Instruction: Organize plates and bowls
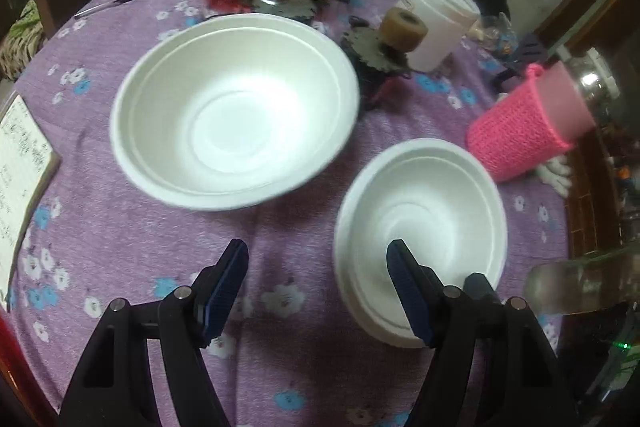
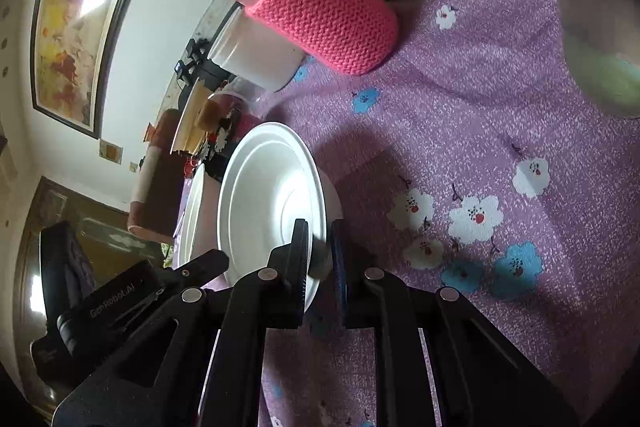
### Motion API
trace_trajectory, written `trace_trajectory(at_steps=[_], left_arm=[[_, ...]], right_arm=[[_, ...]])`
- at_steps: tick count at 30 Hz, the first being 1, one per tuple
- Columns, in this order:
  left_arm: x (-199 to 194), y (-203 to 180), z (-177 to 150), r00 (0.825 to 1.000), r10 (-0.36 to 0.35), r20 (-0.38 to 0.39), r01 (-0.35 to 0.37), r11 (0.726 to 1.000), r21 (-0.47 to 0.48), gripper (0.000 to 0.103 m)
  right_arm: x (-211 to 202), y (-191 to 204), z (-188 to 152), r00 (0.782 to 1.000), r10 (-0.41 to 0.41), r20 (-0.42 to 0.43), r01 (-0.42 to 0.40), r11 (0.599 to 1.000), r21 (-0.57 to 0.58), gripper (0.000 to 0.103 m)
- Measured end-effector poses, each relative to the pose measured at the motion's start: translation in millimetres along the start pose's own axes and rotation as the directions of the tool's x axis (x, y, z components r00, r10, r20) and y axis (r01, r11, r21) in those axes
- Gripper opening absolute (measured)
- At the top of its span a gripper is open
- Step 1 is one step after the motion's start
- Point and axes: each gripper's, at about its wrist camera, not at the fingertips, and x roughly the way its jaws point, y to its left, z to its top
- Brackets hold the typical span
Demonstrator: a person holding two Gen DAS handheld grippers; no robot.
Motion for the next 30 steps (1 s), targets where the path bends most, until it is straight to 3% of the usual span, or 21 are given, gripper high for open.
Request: trace_trajectory(at_steps=[3,4,5,7,8,16,25,30], left_arm=[[10.6,-10.6,0.2,1.0,0.004,-0.025,-0.003,1.0,0.031,0.069],[13.9,-12.0,-0.7,1.0,-0.001,-0.03,0.002,1.0,0.031,0.064],[16.7,-12.9,-1.2,0.999,-0.012,-0.036,0.013,0.999,0.035,0.041],[24.8,-13.8,-4.2,0.997,-0.027,-0.077,0.03,0.999,0.039,0.017],[26.2,-12.3,-4.9,0.996,-0.031,-0.08,0.034,0.999,0.031,0.014],[12.6,-12.1,-9.3,0.999,-0.051,-0.017,0.052,0.998,0.039,0.008],[4.9,2.9,-20.7,0.999,-0.045,-0.002,0.045,0.998,0.041,0.009],[-14.8,13.1,-35.3,0.998,-0.015,0.06,0.012,0.999,0.049,0.009]], right_arm=[[-0.3,1.0,-0.6,1.0,0.005,0.002,-0.005,1.0,-0.007,0.011],[-0.8,1.1,-0.6,1.0,0.003,0.006,-0.003,1.0,-0.011,0.011],[-1.1,1.2,-0.4,1.0,0.002,0.011,-0.002,1.0,-0.013,0.011],[-0.7,1.2,0.5,1.0,0.001,0.013,-0.001,1.0,-0.014,0.011],[-0.7,1.4,0.7,1.0,-0.001,0.017,0.002,1.0,-0.015,0.011],[-2.2,-3.8,0.6,0.999,-0.03,0.036,0.03,1.0,0.006,0.008],[0.0,-0.7,-0.7,0.999,0.016,-0.029,-0.015,1.0,0.026,0.006],[1.1,8.1,-11.2,0.996,0.033,-0.083,-0.031,0.999,0.029,0.006]])
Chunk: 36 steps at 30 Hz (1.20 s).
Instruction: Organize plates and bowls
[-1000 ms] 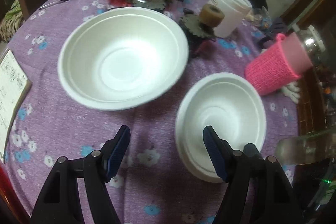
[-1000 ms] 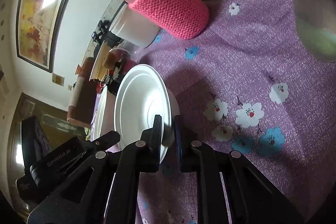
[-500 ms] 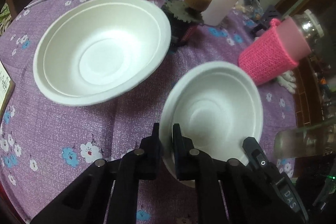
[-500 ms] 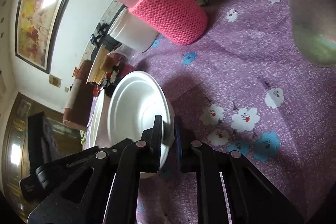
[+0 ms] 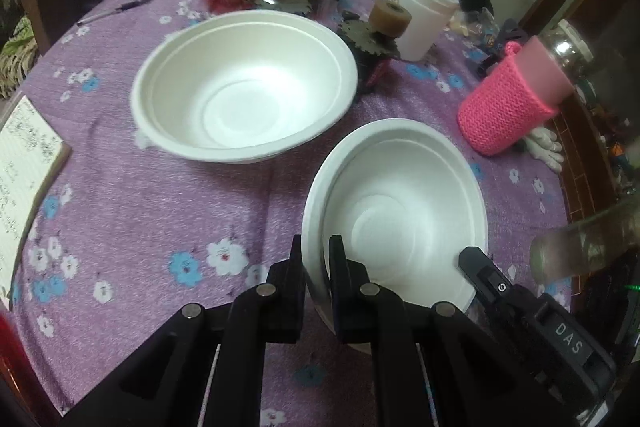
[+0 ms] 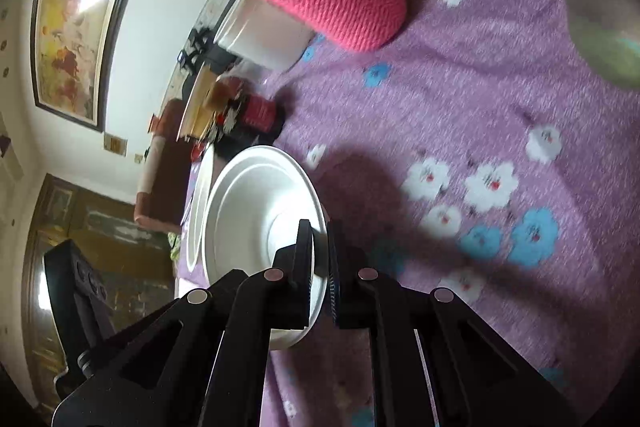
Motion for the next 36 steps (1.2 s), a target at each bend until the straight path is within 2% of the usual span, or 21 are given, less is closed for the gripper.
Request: trace_trajectory(at_steps=[10,18,36], left_arm=[[-24.9,24.8,-26.0,0.995,0.055,0.087,-0.058,0.998,0.029,0.01],[-47.8,24.3,-55.1,0.981,0.08,0.179,-0.099,0.99,0.1,0.01],[-93.7,27.6,-93.7,0.961,0.025,0.274,-0.068,0.986,0.152,0.01]], right_arm=[[1.7,27.3,-31.7,0.999,-0.028,-0.046,0.023,0.996,-0.091,0.007],[-17.8,32.2,-63.6,0.999,-0.05,-0.02,0.047,0.989,-0.143,0.007],[-69.0,38.8,-109.5,0.999,-0.017,0.046,0.024,0.984,-0.175,0.007]])
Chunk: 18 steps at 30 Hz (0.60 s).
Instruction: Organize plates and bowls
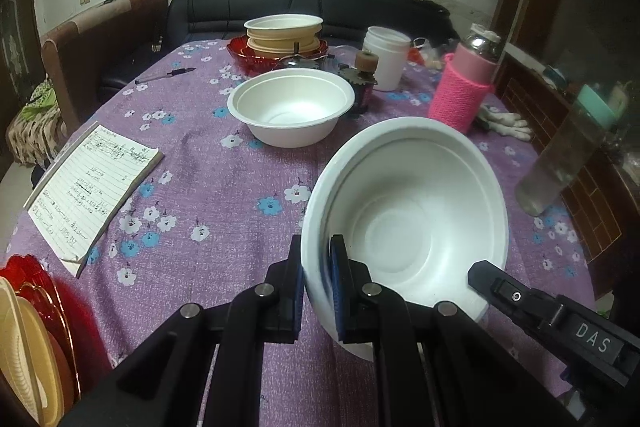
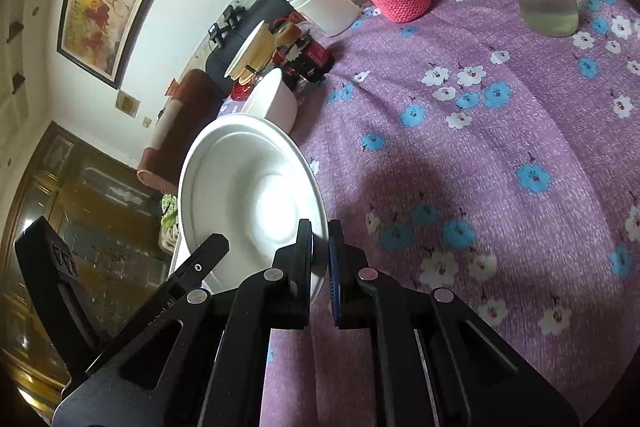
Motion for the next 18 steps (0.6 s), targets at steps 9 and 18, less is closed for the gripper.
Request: trace_trajectory(at_steps=[9,18], left_arm=[[-17.8,0.1,-2.7,0.999,-0.014,0.031,0.014,1.0,0.002,0.011],[-25.0,3.0,-16.2,1.0,-0.009,0.027,0.009,1.0,0.008,0.011]], right_arm=[[-17.6,9.3,-7.6,1.0,0.009,0.03,-0.009,1.0,-0.019,0.007],[-24.3,7.8,-22.1,1.0,0.011,0.023,-0.011,1.0,-0.019,0.006]])
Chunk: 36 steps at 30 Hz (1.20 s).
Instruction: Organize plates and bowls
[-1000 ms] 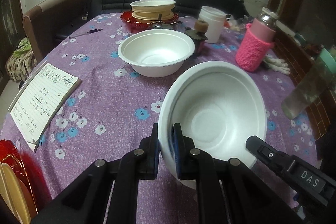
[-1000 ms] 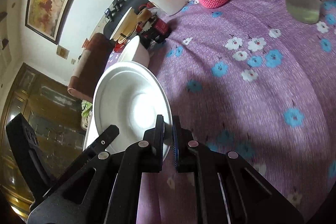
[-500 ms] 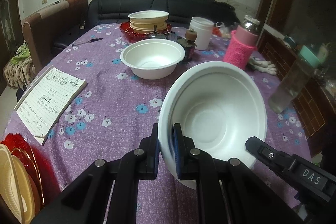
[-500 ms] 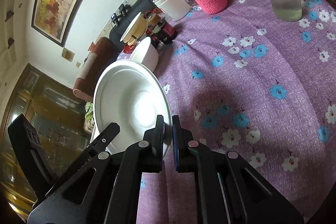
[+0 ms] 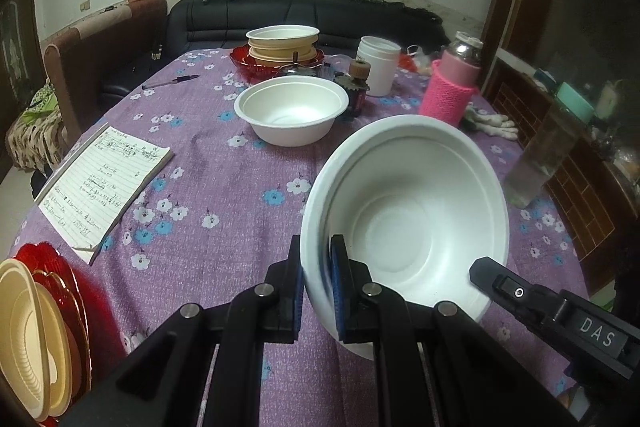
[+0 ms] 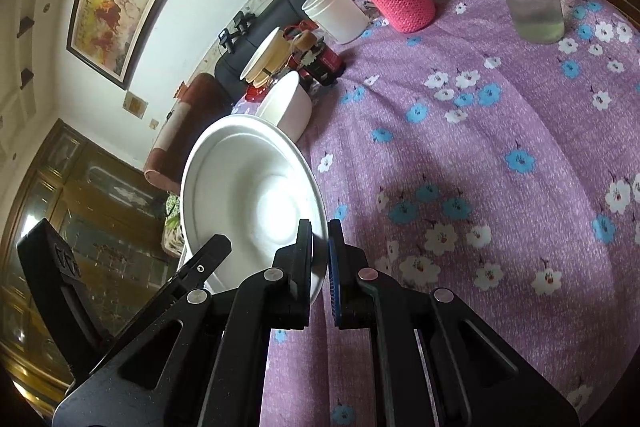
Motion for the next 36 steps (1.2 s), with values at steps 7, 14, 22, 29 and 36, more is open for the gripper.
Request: trace_trajectory(at_steps=[7,14,22,29,36], left_arm=[[-10.4,10.7,-13.5,1.0,0.013,-0.002,-0.013,1.0,-0.001,0.012],[-25.8,23.3,-21.4,1.0,0.027,0.013,-0.026,1.0,-0.013,0.012],[-44.2,36.1,-26.8,0.999,0.028,0.04,-0.027,0.999,-0.032,0.012],[-60.1,45.0,-32.4,0.997,0.029,0.067,-0.026,0.999,-0.045,0.012],[-74.2,59.2,-36.8,0.996,0.033,0.086,-0.028,0.997,-0.068,0.012]], right_arm=[[-2.5,5.6,-15.2,1.0,0.021,-0.015,-0.021,1.0,-0.003,0.007],[-3.4,18.6,-27.7,0.999,0.034,-0.024,-0.035,0.999,-0.023,0.007],[-10.7,35.9,-37.2,0.999,0.047,-0.016,-0.048,0.997,-0.056,0.007],[-18.9,47.8,-47.1,0.998,0.059,-0.011,-0.06,0.995,-0.078,0.007],[-22.4,65.0,-56.6,0.997,0.073,-0.015,-0.074,0.991,-0.111,0.007]])
